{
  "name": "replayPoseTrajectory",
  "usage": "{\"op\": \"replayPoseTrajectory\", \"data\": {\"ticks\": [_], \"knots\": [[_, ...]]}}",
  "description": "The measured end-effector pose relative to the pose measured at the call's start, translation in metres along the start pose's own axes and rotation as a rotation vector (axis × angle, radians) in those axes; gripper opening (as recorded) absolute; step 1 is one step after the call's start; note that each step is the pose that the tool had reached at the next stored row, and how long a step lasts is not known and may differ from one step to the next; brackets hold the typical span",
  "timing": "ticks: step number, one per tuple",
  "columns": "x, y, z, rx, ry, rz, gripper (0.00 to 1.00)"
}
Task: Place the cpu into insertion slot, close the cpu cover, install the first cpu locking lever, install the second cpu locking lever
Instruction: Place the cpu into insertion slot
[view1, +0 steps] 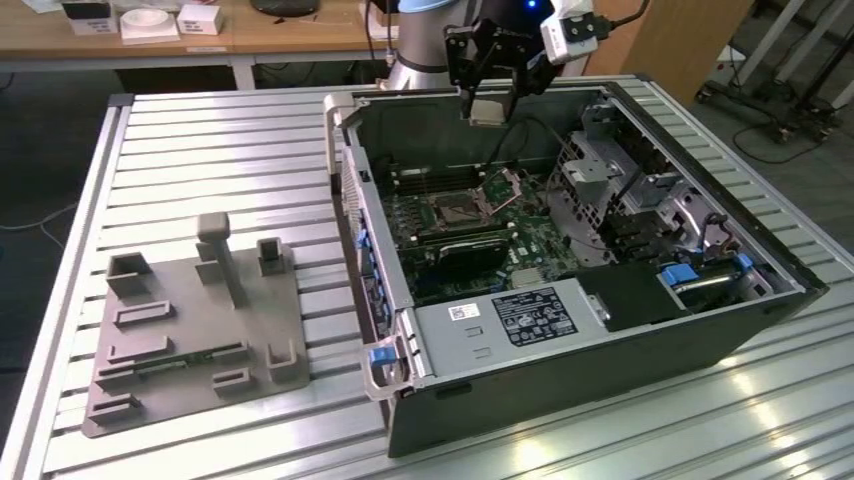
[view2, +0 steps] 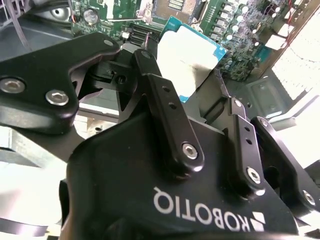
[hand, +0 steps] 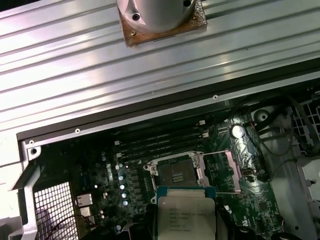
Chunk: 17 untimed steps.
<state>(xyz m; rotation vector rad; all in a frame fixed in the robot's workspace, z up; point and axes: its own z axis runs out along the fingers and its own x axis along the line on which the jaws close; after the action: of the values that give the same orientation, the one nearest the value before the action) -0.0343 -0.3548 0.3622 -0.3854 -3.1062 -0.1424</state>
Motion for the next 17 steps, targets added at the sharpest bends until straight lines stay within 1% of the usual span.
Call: {"op": "replayPoseTrajectory", "data": {"ticks": [13,17], "knots": [[0.0,0.0,0.0001,-0.0002,-0.0003,0.002,0.54],[0.0,0.0,0.0001,-0.0005,-0.0017,0.017,0.54]]}}
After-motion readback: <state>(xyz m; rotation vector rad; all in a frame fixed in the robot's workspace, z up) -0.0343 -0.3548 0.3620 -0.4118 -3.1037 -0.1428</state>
